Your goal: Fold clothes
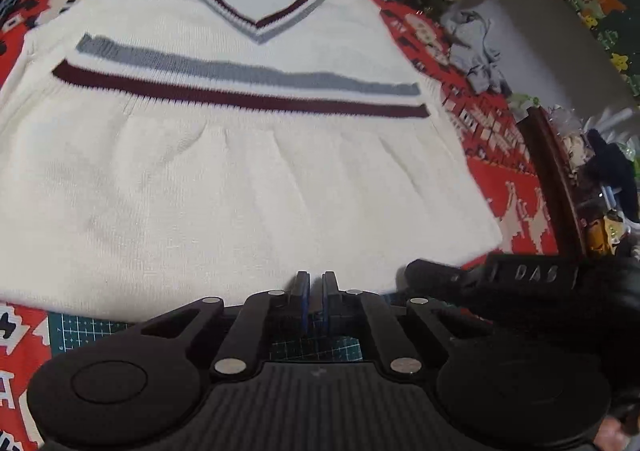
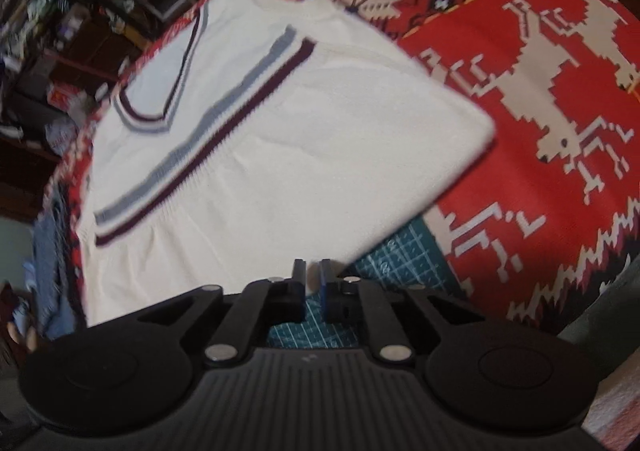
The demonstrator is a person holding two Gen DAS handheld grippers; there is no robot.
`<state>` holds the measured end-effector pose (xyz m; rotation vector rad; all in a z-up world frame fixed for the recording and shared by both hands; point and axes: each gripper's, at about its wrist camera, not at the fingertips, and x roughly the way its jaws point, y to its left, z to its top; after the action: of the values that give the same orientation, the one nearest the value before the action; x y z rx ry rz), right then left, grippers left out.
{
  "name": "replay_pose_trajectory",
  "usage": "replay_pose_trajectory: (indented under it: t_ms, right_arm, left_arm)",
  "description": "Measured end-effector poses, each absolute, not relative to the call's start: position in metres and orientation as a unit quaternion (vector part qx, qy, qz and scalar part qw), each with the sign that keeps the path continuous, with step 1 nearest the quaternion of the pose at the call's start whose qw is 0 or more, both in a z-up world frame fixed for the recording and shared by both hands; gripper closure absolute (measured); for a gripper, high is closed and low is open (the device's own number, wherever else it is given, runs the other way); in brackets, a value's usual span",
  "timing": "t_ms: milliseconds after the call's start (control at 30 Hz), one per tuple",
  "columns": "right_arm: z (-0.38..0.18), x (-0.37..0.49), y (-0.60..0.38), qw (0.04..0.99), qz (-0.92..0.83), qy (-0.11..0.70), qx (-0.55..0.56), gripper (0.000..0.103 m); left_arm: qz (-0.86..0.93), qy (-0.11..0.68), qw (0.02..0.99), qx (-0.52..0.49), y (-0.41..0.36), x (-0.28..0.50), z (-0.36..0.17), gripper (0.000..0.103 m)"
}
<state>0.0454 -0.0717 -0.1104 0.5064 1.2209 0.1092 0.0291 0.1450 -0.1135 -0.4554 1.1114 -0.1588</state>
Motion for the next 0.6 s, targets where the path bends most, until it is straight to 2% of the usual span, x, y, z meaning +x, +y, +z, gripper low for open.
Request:
replay_pose_trajectory:
  t_ms: [167, 300, 367, 600]
  right_arm:
    - [-0.101, 0.064, -0.085, 0.802, 0.026, 0.541, 0.25, 0.093]
    - [-0.119, 0.081, -0.091, 0.785, 0.001, 0.556, 0.274, 0.093]
    - [-0.125, 0.079, -0.093, 0.783, -0.016, 0.56, 0.271, 0.101]
    - [-0.124, 0.064, -0.123, 0.779, -0.087, 0.552, 0.285, 0.103]
  left_arm:
    - [-0.078, 0.487, 0.844, -0.209, 0.146, 0.038, -0.103, 0.098]
    - [-0.058, 0.51, 0.834, -0.203, 0.148, 0.047, -0.124, 0.099]
    - [-0.06, 0.511, 0.834, -0.2, 0.147, 0.047, -0.126, 0.098]
    - [-0.072, 0.534, 0.808, -0.24, 0.153, 0.035, -0.128, 0.098]
